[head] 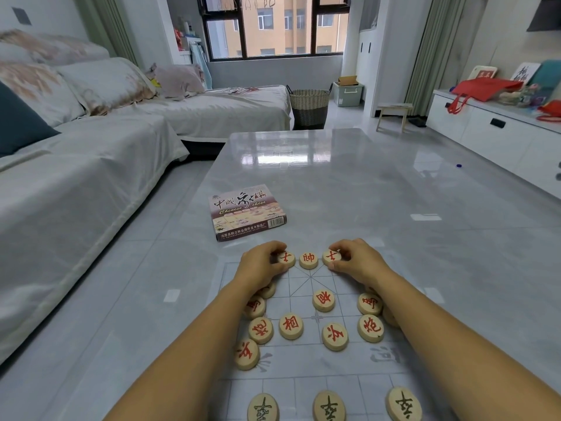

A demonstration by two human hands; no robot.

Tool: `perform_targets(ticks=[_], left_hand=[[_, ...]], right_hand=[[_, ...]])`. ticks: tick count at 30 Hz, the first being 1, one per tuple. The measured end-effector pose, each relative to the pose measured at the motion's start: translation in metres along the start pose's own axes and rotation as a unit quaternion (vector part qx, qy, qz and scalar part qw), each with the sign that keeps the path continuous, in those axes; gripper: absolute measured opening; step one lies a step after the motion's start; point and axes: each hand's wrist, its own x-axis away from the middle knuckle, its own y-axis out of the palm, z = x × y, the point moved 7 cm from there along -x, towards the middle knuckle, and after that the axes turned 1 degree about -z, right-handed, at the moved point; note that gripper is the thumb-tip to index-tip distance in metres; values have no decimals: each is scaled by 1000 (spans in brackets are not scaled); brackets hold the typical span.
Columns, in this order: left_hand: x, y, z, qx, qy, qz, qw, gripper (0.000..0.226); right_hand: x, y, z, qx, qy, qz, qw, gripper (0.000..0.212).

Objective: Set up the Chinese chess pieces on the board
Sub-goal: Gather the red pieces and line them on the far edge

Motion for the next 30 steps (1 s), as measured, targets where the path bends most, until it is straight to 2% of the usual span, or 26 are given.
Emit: perform_targets(ticks=[6,11,15,17,20,24,30], left_hand=[[22,-28,-14,54,8,32,998,36],[58,-40,-43,32,10,-6,999,32],[78,-35,-54,32,23,-15,999,33],[82,-35,-54,33,30,6,999,34],[83,-35,-52,33,37,19,999,36],[82,-34,-50,-2,56,24,998,35],[82,-31,-40,-45,115,25,992,33]], right_hand=[[1,0,0,-1,-1,2,1000,45],[3,0,-1,-11,-2,-7,1000,52],[7,-9,3,-103,-6,-21,994,60],[13,-21,11,-155,-14,1,988,52],[25,-40,38,-214,10,73,974,28],[48,-58,70,-124,31,123,984,21],[73,-24,60,-117,-31,48,991,27]])
